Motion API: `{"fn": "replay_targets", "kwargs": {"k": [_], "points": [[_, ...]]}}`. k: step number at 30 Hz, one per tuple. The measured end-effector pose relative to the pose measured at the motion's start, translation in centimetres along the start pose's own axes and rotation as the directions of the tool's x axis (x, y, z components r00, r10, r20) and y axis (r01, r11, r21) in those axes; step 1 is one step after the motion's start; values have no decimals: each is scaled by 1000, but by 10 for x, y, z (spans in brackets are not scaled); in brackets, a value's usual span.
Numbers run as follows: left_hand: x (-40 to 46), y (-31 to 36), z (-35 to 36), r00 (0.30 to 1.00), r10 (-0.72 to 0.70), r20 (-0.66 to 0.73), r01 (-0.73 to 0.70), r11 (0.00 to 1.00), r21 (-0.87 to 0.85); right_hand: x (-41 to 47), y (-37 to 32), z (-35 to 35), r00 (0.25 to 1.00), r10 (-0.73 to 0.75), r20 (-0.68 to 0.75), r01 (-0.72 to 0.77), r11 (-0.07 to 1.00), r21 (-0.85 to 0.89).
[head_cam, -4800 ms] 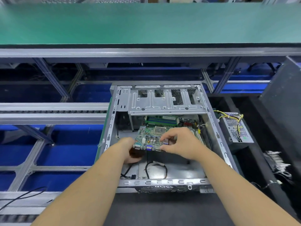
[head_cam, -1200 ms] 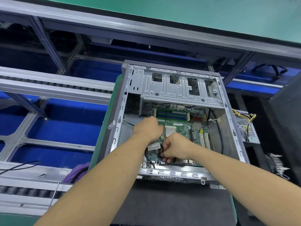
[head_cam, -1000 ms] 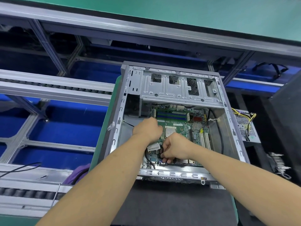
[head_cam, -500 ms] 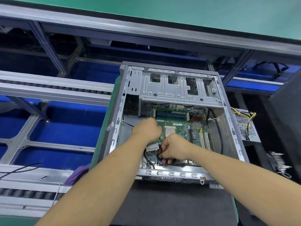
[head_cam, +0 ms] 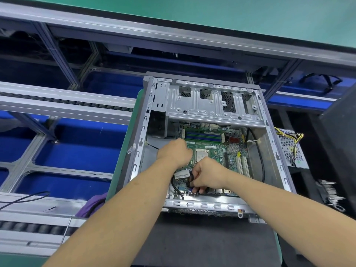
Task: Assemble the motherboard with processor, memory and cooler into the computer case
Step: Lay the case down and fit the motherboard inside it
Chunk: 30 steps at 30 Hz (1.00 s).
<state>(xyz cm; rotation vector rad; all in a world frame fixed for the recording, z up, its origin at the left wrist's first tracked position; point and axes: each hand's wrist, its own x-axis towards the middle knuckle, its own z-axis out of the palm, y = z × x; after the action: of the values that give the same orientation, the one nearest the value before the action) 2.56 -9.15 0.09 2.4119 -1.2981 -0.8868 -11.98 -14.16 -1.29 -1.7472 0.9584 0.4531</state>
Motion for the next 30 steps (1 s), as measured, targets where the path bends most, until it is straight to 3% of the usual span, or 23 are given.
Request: {"fn": "replay_targets", "kwargs": {"k": [4, 7, 9, 17, 30], "points": [[0, 0, 0, 1000, 4, 3, -3, 1000, -6, -2, -3, 4, 998, -54, -17, 51, 986, -158], [0, 0, 0, 1000, 0, 2, 1, 1000, -12, -5, -12, 8, 981, -184, -60, 138, 882, -450], [0, 0, 0, 1000, -1, 5, 1, 1000, -18, -6, -17, 10, 967, -243, -78, 164, 824, -543], [1, 0, 1, 1000, 1, 13, 0, 1000, -12, -5, -22, 11, 959, -282, -25, 196, 727, -658], [2, -2, 2, 1000, 7, 28, -6, 1000, -22, -2, -25, 13, 962, -272, -2, 186, 664, -725]]}}
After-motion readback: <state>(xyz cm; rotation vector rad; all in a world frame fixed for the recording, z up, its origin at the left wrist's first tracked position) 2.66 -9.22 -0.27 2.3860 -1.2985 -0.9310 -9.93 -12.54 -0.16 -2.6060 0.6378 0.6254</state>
